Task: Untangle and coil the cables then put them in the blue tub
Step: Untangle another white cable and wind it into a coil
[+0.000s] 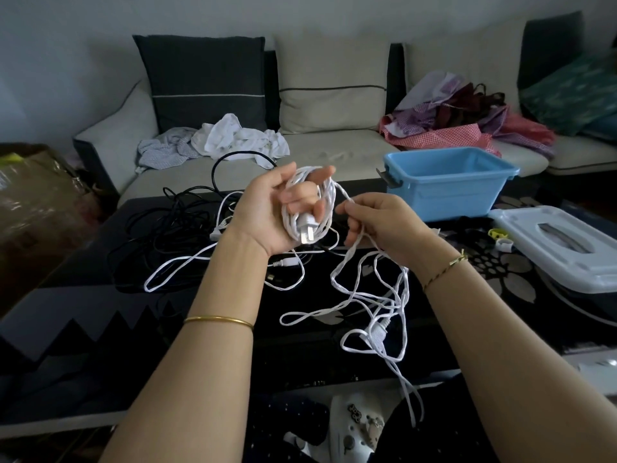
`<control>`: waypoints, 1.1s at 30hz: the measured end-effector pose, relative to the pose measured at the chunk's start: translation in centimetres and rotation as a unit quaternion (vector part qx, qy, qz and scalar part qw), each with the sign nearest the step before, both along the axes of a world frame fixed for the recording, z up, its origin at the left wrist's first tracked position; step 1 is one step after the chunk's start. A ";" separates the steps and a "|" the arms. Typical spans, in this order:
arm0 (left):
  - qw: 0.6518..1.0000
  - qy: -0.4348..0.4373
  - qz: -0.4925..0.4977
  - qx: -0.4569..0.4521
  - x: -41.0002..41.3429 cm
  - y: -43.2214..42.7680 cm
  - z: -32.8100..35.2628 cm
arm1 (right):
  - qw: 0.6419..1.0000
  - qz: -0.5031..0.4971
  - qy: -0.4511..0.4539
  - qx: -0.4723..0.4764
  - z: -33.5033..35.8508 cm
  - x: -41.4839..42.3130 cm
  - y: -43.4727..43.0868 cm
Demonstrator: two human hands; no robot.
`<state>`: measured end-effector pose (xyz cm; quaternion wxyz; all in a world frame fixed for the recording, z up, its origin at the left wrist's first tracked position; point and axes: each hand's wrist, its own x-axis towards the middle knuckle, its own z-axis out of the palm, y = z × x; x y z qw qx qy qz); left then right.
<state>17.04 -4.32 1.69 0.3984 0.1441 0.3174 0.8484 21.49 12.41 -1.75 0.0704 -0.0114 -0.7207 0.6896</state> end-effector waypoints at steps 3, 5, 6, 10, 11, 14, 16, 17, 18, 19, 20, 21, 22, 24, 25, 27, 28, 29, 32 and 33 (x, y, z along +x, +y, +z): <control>0.998 0.031 0.006 0.063 -0.3 0.2 -0.1 | 0.998 0.036 -0.023 0.038 0.0 -0.1 -0.6; 0.996 0.040 0.032 0.072 -0.4 0.4 -0.1 | 0.997 0.063 -0.036 0.027 0.1 -0.2 -1.0; 0.995 0.034 0.053 0.073 -0.5 0.5 0.0 | 0.996 0.072 -0.043 0.019 0.2 -0.1 -1.1; 0.984 0.001 0.151 0.092 -0.9 1.0 -0.2 | 0.990 0.123 -0.069 0.010 0.5 0.2 -1.1; 0.980 -0.005 0.173 0.102 -1.1 1.1 -0.1 | 0.988 0.137 -0.073 0.005 0.6 0.2 -1.0; 0.960 -0.018 0.248 0.126 -1.4 1.3 -0.1 | 0.985 0.151 -0.078 -0.016 0.6 0.2 -1.1; 0.948 -0.019 0.296 0.116 -1.3 1.5 0.0 | 0.985 0.152 -0.079 -0.029 0.5 0.1 -1.3; 0.942 -0.007 0.321 0.096 -1.2 1.6 0.0 | 0.984 0.155 -0.084 -0.026 0.5 0.1 -1.3; 0.936 0.011 0.345 0.067 -1.2 1.7 0.0 | 0.983 0.161 -0.089 -0.010 0.4 0.0 -1.3; 0.929 0.032 0.366 0.035 -1.3 1.8 -0.1 | 0.981 0.168 -0.092 0.022 0.4 0.0 -1.4; 0.921 0.056 0.384 0.005 -1.4 1.9 -0.1 | 0.979 0.172 -0.091 0.063 0.4 0.0 -1.4; 0.914 0.080 0.397 -0.020 -1.4 1.9 -0.2 | 0.976 0.174 -0.087 0.101 0.4 0.0 -1.4; 0.906 0.107 0.408 -0.045 -1.4 2.0 -0.2 | 0.972 0.177 -0.088 0.129 0.4 0.1 -1.3; 0.878 0.177 0.431 -0.108 -1.3 2.0 -0.6 | 0.960 0.191 -0.109 0.175 0.5 0.3 -1.1; 0.860 0.215 0.443 -0.137 -1.3 2.0 -0.8 | 0.951 0.200 -0.119 0.204 0.5 0.4 -1.1; 0.826 0.282 0.451 -0.190 -1.4 2.0 -1.3 | 0.940 0.202 -0.123 0.246 0.7 0.7 -0.9; 0.806 0.317 0.448 -0.220 -1.4 2.1 -1.4 | 0.940 0.195 -0.121 0.251 0.7 0.8 -0.8; 0.783 0.359 0.442 -0.252 -1.4 2.2 -1.7 | 0.942 0.188 -0.118 0.250 0.9 0.9 -0.7; 0.699 0.470 0.407 -0.353 -0.9 2.9 -2.3 | 0.950 0.165 -0.114 0.238 1.4 1.0 -0.4; 0.671 0.498 0.396 -0.382 -0.8 3.1 -2.4 | 0.952 0.152 -0.112 0.239 1.6 1.0 -0.3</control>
